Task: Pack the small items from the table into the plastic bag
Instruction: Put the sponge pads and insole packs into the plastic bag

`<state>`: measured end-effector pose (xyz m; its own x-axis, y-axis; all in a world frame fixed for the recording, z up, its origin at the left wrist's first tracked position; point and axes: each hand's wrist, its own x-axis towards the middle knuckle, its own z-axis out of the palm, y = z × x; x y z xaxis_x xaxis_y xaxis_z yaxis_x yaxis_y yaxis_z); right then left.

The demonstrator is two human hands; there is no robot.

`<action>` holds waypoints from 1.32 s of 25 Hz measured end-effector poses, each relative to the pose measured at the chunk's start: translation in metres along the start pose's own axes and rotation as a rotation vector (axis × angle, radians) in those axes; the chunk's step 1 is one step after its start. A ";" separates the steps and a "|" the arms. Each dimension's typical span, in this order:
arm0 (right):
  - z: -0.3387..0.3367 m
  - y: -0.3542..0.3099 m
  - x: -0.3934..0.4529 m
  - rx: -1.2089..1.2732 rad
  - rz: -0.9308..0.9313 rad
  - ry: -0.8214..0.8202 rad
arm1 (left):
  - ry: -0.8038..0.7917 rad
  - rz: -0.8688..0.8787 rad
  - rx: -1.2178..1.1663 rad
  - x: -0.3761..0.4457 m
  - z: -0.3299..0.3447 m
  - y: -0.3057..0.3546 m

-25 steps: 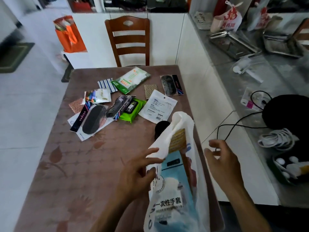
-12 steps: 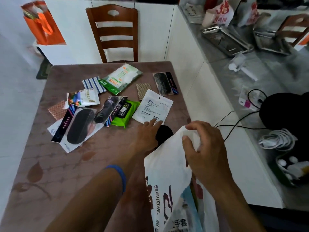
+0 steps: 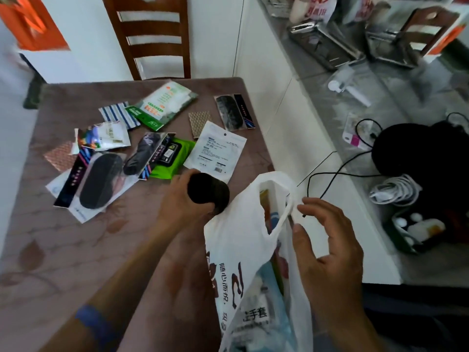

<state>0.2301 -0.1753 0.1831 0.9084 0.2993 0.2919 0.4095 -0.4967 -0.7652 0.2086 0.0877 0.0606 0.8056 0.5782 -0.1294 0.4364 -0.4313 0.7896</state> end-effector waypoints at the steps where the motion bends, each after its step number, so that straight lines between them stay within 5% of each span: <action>1: -0.004 -0.003 -0.006 0.048 -0.008 -0.025 | 0.024 0.036 -0.044 -0.022 -0.021 0.011; 6: -0.019 -0.017 -0.028 0.243 0.028 -0.583 | -0.162 0.299 -0.107 -0.124 -0.069 0.096; 9: -0.024 -0.003 -0.025 0.193 0.039 -0.665 | -0.242 0.347 -0.073 -0.147 -0.045 0.114; 14: -0.025 0.046 -0.027 0.144 0.005 -0.760 | -0.191 0.112 -0.345 -0.175 0.002 0.107; 16: -0.030 0.066 -0.034 0.402 0.224 -0.678 | -0.108 -0.039 -0.272 -0.204 0.023 0.092; 19: -0.042 0.087 -0.042 1.026 0.584 -0.578 | -0.210 -0.275 0.340 -0.247 0.052 0.044; 21: -0.047 0.088 -0.052 1.217 0.649 -0.582 | -0.252 -0.398 0.254 -0.254 0.060 0.034; 23: -0.042 0.085 -0.063 1.163 0.700 -0.616 | -0.191 -0.411 -0.177 -0.245 0.056 0.050; 25: -0.031 0.086 -0.070 0.819 0.686 -0.582 | -0.058 -0.380 -0.486 -0.229 0.041 0.079; 29: -0.026 0.086 -0.055 0.457 0.683 -0.296 | -0.072 -0.316 -0.485 -0.215 0.029 0.084; 33: -0.020 0.098 -0.034 0.319 0.732 -0.297 | -0.150 -0.349 -0.414 -0.221 0.032 0.057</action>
<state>0.2406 -0.2504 0.1098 0.8567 0.2158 -0.4686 -0.3567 -0.4084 -0.8402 0.0685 -0.0870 0.1148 0.7026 0.5200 -0.4857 0.5183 0.0935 0.8501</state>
